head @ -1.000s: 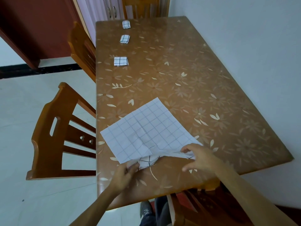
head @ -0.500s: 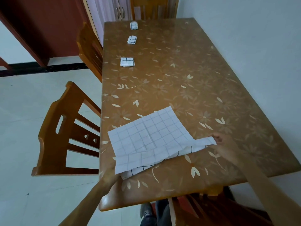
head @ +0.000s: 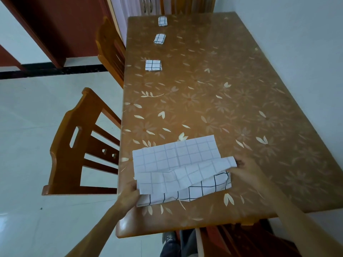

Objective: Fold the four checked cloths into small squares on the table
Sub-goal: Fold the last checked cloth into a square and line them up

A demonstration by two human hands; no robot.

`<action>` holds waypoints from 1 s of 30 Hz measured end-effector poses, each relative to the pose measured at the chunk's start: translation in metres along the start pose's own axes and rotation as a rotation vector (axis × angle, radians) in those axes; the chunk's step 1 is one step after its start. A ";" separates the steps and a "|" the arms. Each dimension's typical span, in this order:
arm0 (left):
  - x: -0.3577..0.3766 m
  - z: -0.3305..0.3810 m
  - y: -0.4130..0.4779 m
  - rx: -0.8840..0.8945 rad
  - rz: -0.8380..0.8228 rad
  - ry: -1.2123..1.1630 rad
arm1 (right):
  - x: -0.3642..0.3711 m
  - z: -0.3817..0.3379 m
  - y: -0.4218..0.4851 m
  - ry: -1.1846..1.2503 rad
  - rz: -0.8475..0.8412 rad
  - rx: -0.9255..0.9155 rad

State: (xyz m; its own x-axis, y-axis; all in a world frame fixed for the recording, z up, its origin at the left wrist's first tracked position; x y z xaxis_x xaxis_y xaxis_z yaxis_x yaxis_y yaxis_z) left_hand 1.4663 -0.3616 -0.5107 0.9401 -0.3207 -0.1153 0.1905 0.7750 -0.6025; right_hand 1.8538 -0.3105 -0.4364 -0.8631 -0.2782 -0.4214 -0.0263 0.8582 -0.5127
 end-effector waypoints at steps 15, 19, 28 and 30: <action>-0.044 0.236 0.004 0.593 0.326 0.276 | -0.083 -0.142 -0.036 0.024 0.413 -0.437; -0.064 0.292 -0.015 0.630 0.501 0.379 | -0.107 -0.181 -0.045 0.051 0.462 -0.482; -0.068 0.316 -0.070 0.877 0.375 0.087 | -0.114 -0.184 -0.083 0.118 0.554 -0.661; -0.063 0.286 -0.070 0.858 0.349 0.143 | -0.102 -0.165 -0.094 0.113 0.535 -0.631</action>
State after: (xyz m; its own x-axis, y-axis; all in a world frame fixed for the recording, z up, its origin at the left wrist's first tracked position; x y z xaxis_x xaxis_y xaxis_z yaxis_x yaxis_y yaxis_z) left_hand 1.4747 -0.2394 -0.2355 0.9506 -0.0138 -0.3102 0.1010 0.9584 0.2669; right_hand 1.8607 -0.2919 -0.2213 -0.8839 0.2512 -0.3945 0.1527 0.9523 0.2643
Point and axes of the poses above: each hand's wrist, its own y-axis towards the middle knuckle, its own x-axis out of the palm, z = x × y, the point moved 4 cm from there along y, towards the middle knuckle, and after that the axes turned 6 degrees about -z, right-handed, at the moved point
